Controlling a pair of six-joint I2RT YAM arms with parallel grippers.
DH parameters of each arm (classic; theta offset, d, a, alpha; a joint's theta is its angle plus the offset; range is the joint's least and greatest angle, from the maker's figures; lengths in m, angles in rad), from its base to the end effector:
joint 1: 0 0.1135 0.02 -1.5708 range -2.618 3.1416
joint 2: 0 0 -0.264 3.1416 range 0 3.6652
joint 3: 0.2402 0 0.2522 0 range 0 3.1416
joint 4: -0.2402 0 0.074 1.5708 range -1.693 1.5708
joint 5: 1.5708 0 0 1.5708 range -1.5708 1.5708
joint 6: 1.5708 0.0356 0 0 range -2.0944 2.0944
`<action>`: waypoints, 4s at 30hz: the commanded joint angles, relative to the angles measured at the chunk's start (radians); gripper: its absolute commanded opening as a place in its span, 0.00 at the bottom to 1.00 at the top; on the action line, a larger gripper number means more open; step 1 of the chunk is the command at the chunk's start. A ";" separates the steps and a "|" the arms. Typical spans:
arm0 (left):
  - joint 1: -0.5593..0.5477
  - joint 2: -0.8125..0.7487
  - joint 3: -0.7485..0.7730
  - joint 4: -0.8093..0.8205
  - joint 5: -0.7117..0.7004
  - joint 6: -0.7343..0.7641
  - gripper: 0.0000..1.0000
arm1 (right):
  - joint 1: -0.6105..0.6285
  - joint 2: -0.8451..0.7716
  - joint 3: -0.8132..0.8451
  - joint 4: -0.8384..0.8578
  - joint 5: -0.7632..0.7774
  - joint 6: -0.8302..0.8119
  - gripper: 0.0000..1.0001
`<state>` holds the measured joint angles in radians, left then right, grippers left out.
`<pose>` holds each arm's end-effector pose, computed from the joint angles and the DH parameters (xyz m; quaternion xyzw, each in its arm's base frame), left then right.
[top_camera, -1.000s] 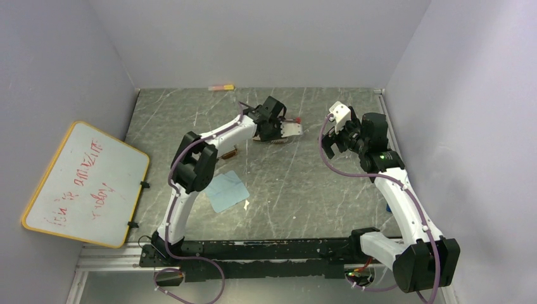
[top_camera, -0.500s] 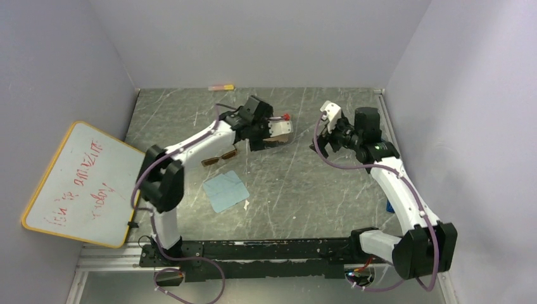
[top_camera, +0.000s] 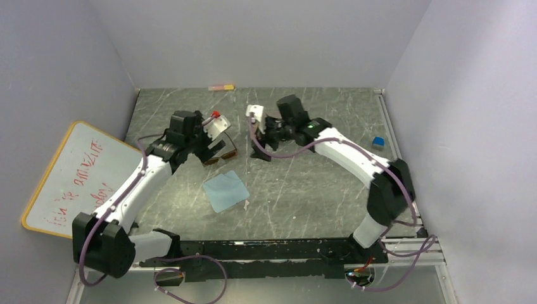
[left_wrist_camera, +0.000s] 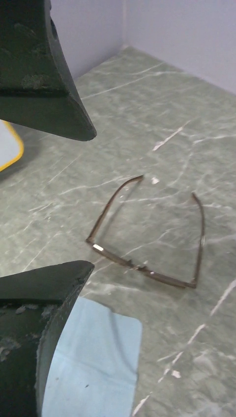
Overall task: Organize the sunglasses
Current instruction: Adjust the sunglasses case at the center of the board, then pick up the glasses cleaning cloth from the center of the board.
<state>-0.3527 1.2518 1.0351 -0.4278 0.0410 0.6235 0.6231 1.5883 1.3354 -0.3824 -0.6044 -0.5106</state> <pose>0.2594 -0.0970 0.3043 0.4276 0.7857 0.0421 0.4451 0.2805 0.2265 0.3130 -0.5708 0.6468 0.2894 0.4148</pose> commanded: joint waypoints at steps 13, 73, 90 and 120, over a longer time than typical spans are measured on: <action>0.140 -0.075 -0.221 -0.042 0.138 0.022 0.94 | 0.137 0.522 0.396 0.022 0.104 0.293 0.84; 0.265 0.354 -0.122 -0.278 0.470 0.255 0.41 | 0.091 0.549 0.258 0.115 -0.034 0.387 0.77; 0.265 0.369 -0.113 -0.298 0.508 0.265 0.26 | 0.094 0.577 0.308 0.076 -0.040 0.376 0.77; 0.265 0.353 -0.122 -0.260 0.485 0.239 0.14 | 0.138 0.679 0.339 0.013 -0.082 0.376 0.64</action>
<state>-0.0883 1.6173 0.9035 -0.6937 0.5018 0.8696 0.7471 2.2833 1.7123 -0.3527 -0.6533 -0.1303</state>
